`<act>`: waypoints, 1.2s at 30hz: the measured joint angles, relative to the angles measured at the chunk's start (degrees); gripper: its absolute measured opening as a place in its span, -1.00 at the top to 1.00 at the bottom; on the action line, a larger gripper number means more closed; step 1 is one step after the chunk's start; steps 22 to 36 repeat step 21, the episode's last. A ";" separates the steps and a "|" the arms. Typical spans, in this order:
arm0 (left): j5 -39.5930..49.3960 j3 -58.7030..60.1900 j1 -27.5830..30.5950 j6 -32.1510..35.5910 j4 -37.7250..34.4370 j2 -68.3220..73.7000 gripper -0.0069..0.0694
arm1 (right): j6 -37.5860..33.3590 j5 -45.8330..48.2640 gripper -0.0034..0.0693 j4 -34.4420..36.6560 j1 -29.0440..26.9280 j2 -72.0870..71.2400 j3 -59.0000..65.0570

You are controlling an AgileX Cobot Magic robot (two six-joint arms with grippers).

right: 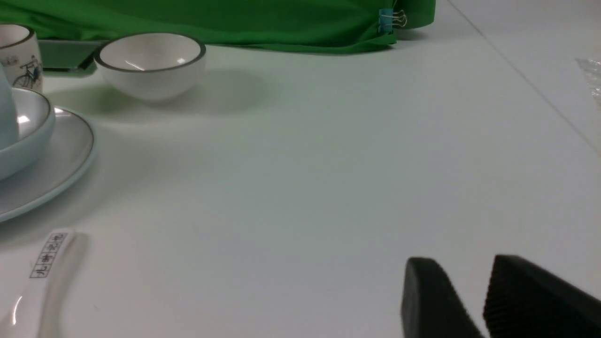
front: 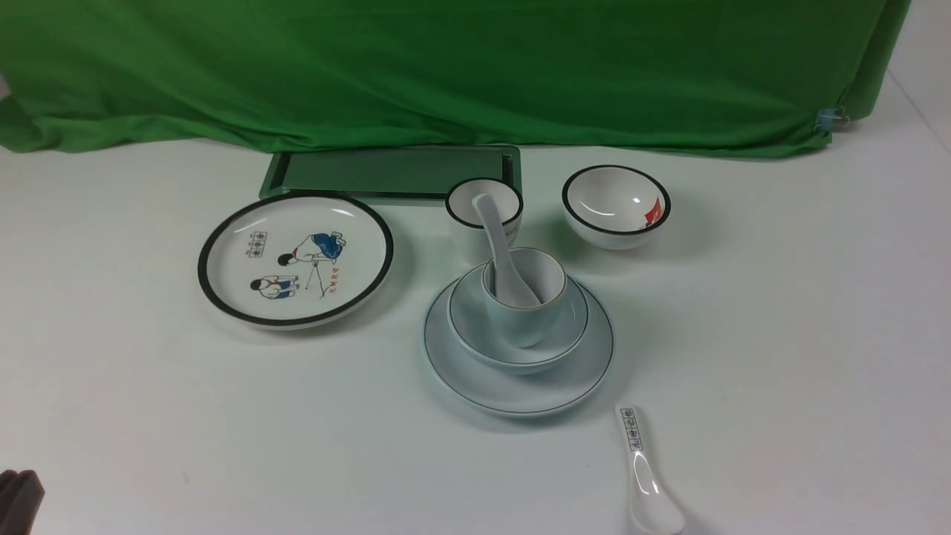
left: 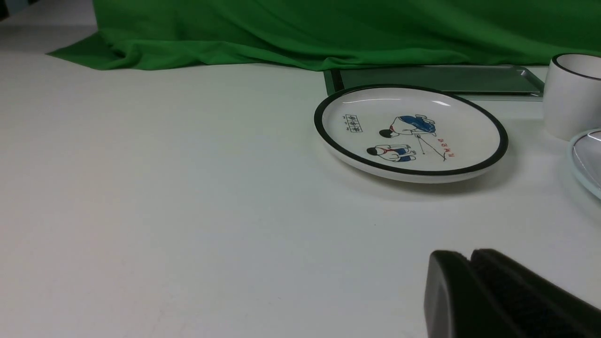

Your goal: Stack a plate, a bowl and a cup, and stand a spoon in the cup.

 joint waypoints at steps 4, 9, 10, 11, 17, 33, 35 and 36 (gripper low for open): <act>0.00 0.00 0.00 0.00 0.00 0.00 0.83 | 0.00 0.00 0.25 0.00 0.00 0.00 0.00; 0.00 0.00 0.00 0.06 0.00 0.00 0.83 | 0.00 0.00 0.25 0.00 0.00 0.00 0.00; 0.00 0.00 0.00 0.06 0.00 0.00 0.83 | 0.00 0.00 0.25 0.00 0.00 0.00 0.00; 0.00 0.00 0.00 0.06 0.00 0.00 0.83 | 0.00 0.00 0.25 0.00 0.00 0.00 0.00; 0.00 0.00 0.00 0.06 0.00 0.00 0.83 | 0.00 0.00 0.24 0.00 0.00 0.00 0.00; 0.00 0.00 0.00 0.06 0.00 0.00 0.83 | 0.00 0.00 0.24 0.00 0.00 0.00 0.00; 0.00 0.00 0.00 0.06 0.00 0.00 0.83 | 0.00 0.00 0.24 0.00 0.00 0.00 0.00; 0.00 0.00 0.00 0.06 0.00 0.00 0.83 | 0.00 0.00 0.24 0.00 0.00 0.00 0.00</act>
